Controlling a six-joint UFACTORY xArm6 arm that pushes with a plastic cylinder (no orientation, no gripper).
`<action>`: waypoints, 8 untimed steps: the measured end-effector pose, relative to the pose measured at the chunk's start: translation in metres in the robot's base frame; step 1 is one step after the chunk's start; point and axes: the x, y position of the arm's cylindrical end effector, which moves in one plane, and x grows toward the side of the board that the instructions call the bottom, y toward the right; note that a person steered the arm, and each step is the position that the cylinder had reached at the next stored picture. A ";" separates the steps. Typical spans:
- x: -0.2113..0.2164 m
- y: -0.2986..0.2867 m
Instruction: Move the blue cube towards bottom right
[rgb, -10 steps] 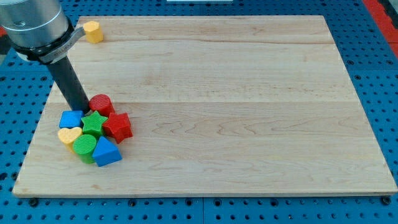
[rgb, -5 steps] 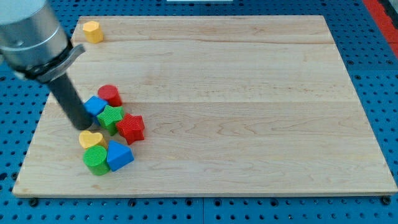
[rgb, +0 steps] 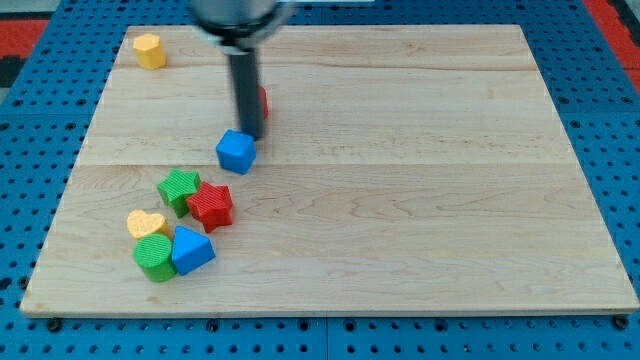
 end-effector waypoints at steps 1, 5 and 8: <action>0.002 -0.036; 0.022 0.031; 0.068 0.157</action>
